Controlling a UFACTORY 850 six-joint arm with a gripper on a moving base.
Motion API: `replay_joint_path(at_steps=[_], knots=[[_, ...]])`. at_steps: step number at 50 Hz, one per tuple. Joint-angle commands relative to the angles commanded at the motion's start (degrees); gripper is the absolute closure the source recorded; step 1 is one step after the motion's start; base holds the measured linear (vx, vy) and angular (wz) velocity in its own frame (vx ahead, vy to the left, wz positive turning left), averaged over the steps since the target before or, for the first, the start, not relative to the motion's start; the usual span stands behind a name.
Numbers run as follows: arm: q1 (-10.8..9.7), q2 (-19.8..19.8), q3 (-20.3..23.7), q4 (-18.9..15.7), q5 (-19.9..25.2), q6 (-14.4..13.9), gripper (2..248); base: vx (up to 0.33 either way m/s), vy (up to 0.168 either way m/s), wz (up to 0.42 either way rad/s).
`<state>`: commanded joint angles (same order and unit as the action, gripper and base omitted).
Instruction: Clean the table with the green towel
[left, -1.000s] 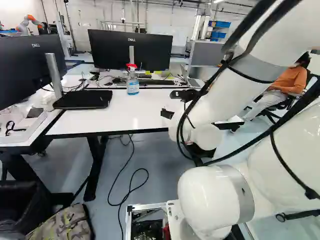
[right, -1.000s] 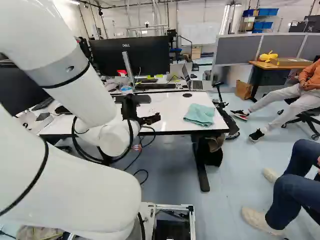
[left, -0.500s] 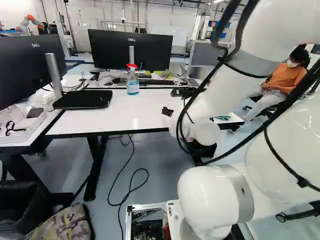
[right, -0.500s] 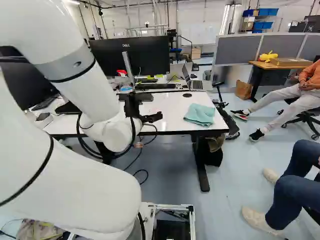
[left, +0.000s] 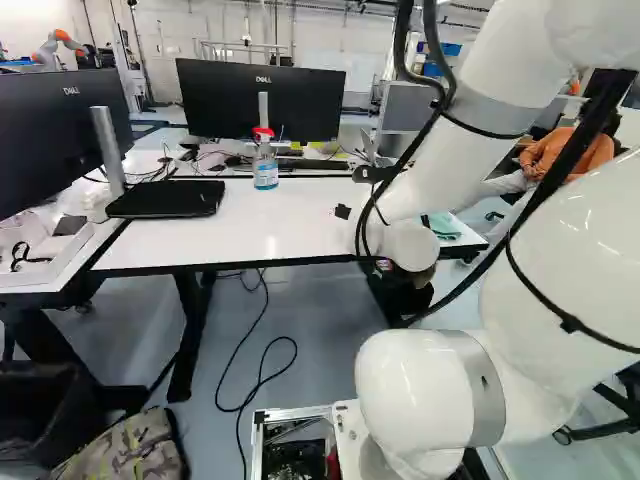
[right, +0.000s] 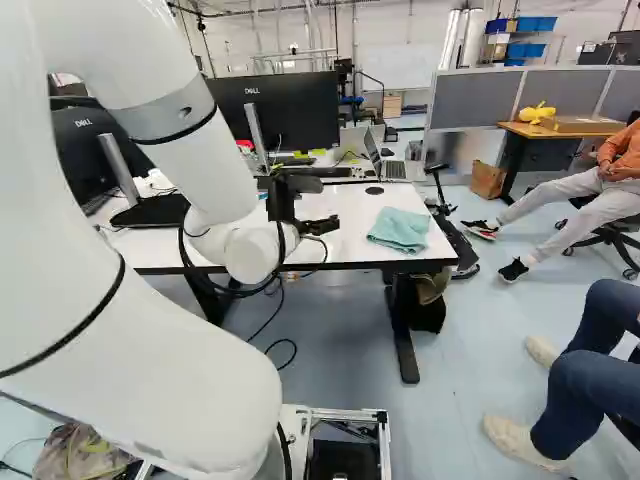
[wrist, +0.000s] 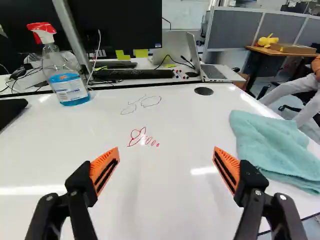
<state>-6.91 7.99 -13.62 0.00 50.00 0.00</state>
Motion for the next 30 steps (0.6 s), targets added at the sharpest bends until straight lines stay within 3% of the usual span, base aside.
replay_joint_path(at_steps=[30], knots=[[-5.39,-3.83,-6.56,0.00,-1.00,0.00,3,0.000,0.000,0.000]])
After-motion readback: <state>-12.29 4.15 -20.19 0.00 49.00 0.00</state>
